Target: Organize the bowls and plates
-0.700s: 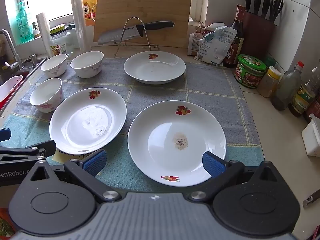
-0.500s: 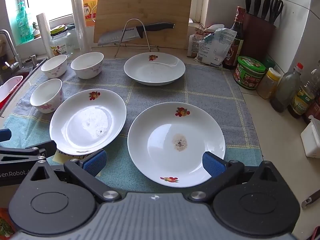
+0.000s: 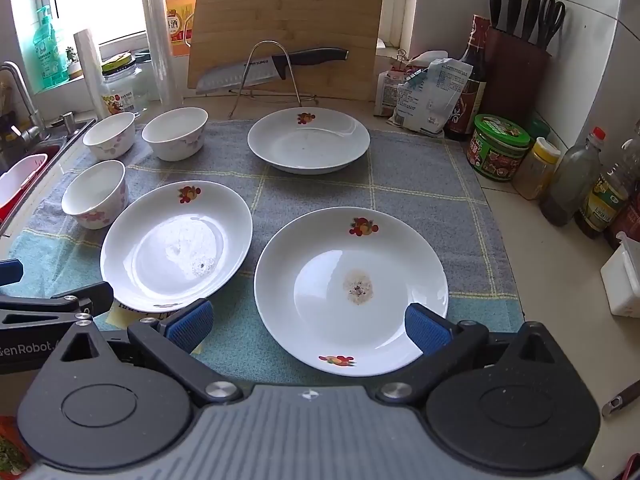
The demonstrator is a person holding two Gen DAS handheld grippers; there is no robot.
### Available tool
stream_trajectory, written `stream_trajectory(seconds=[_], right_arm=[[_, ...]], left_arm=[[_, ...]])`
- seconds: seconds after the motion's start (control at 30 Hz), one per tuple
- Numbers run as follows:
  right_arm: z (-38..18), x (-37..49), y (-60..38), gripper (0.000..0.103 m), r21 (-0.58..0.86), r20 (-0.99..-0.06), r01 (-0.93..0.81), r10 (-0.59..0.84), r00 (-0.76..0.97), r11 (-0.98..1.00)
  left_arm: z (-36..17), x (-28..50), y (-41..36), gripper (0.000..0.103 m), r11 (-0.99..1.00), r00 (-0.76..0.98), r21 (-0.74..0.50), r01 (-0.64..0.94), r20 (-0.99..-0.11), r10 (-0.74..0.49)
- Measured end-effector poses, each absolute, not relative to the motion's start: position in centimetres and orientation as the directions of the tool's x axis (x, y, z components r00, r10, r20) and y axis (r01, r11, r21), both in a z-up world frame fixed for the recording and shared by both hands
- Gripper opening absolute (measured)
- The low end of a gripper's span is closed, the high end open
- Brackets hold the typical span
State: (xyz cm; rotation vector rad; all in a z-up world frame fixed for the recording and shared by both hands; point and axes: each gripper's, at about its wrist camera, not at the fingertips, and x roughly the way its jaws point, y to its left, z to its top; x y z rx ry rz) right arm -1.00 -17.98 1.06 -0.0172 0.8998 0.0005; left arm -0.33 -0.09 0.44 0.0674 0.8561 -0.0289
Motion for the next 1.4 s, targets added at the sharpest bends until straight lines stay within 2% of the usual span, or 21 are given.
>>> stream_trajectory(seconds=[1.4], right_arm=[[1.90,-1.59,-18.03,0.103,-0.017,-0.772,-0.006,-0.009,0.636,1.000]], left_arm=[[1.26,-0.85,-0.40,0.102,0.998,0.668,0.052,0.047,-0.744,0.008]])
